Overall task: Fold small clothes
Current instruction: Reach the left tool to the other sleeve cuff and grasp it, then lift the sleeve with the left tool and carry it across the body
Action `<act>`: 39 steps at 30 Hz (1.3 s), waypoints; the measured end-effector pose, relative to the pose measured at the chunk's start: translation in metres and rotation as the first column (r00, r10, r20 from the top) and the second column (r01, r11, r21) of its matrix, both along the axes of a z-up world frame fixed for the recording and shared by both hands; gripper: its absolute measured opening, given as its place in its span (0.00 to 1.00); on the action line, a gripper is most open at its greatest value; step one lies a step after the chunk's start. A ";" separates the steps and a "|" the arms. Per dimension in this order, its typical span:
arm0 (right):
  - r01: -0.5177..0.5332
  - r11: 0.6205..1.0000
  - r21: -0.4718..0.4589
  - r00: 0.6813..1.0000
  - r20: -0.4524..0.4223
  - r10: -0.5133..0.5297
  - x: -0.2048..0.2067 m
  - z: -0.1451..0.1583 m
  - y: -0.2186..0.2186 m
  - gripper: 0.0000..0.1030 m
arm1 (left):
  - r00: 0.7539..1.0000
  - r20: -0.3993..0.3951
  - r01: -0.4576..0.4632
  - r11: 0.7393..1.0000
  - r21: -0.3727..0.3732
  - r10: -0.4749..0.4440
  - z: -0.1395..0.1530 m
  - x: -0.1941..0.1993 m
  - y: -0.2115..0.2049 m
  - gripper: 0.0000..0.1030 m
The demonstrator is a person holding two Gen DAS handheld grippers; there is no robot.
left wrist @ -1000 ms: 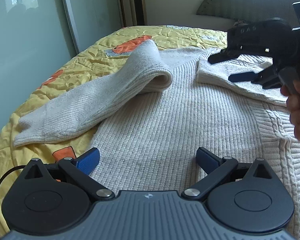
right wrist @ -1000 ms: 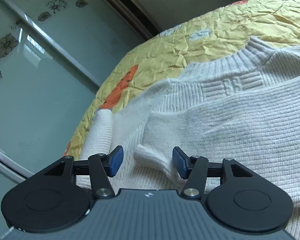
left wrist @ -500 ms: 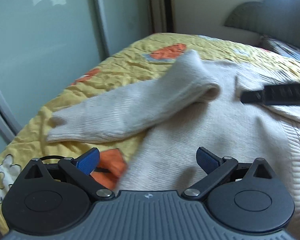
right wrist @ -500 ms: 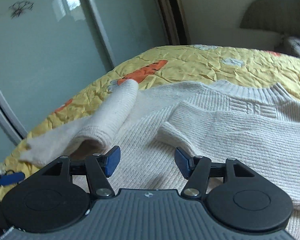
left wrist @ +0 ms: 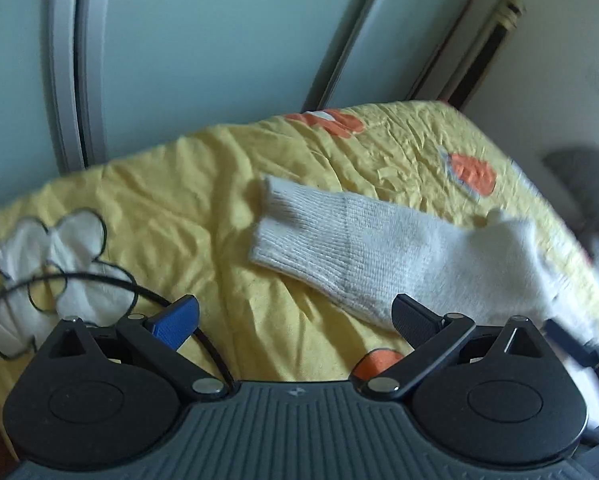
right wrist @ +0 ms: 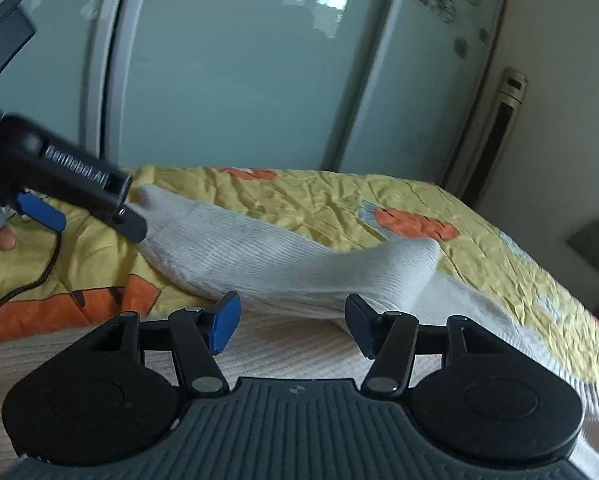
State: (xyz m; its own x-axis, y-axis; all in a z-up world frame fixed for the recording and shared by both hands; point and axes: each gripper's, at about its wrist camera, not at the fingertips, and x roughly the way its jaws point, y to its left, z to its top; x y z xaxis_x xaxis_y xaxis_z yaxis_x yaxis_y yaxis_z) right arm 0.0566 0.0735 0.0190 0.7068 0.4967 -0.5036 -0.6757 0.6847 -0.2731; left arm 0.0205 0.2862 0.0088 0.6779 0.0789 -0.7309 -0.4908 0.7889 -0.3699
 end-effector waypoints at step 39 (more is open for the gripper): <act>-0.251 0.965 0.070 0.968 0.000 0.252 -0.010 0.008 0.078 0.09 | 0.980 0.186 0.158 0.861 -0.483 -0.075 -0.025 0.061 0.040 0.53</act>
